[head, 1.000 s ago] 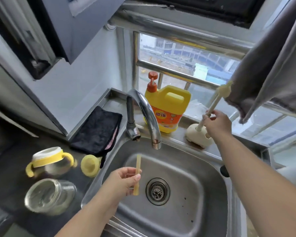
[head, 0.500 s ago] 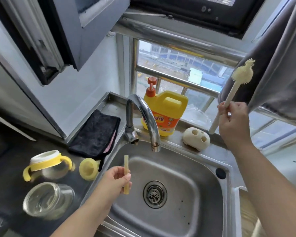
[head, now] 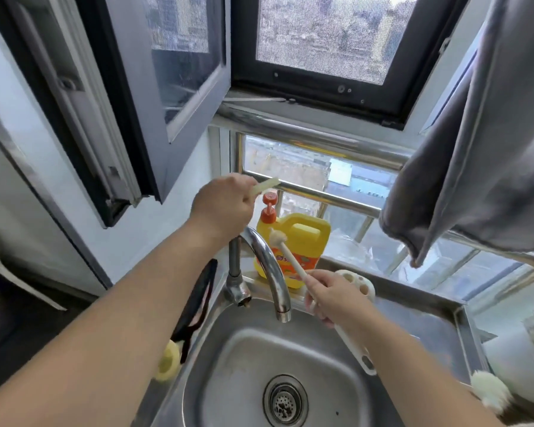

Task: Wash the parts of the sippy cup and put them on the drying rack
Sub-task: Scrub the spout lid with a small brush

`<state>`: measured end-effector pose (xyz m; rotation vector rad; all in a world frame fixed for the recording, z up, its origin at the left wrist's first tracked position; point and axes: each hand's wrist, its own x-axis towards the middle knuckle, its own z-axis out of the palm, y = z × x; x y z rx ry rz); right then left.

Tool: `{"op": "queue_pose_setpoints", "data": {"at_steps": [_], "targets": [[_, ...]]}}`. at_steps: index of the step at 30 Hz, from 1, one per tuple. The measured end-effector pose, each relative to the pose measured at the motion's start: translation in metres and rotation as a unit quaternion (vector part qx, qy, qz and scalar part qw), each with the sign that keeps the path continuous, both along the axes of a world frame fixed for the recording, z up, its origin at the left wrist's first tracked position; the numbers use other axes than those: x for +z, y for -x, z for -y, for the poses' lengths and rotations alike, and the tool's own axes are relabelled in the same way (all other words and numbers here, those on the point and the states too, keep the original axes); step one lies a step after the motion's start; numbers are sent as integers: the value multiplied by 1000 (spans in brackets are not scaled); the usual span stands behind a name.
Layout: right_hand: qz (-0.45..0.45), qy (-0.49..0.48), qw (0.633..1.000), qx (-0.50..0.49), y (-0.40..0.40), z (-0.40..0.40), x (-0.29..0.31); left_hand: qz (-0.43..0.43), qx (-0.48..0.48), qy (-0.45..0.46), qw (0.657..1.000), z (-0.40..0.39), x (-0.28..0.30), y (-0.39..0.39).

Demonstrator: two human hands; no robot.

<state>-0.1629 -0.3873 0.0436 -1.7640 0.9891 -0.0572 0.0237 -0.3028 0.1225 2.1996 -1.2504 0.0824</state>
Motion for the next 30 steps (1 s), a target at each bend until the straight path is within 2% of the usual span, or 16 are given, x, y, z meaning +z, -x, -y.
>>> {"op": "queue_pose_setpoints", "data": {"at_steps": [2, 6, 10, 14, 21, 30], "targets": [[12, -16, 1000, -12, -9, 2, 2, -8, -35, -52, 998, 30, 0, -13], [42, -49, 998, -16, -13, 1, 4, -142, -73, -142, 977, 54, -11, -28], [88, -93, 991, -27, -10, 1, 5, -114, -71, -212, 968, 60, -18, -35], [90, -100, 991, -28, -9, 3, 3, -68, -56, -253, 963, 64, -19, -33], [95, -116, 988, -23, -11, 6, -1, -85, -37, -269, 959, 65, -17, -35], [105, -116, 987, -18, -8, 5, -2, -94, -18, -248, 964, 63, -17, -32]]}}
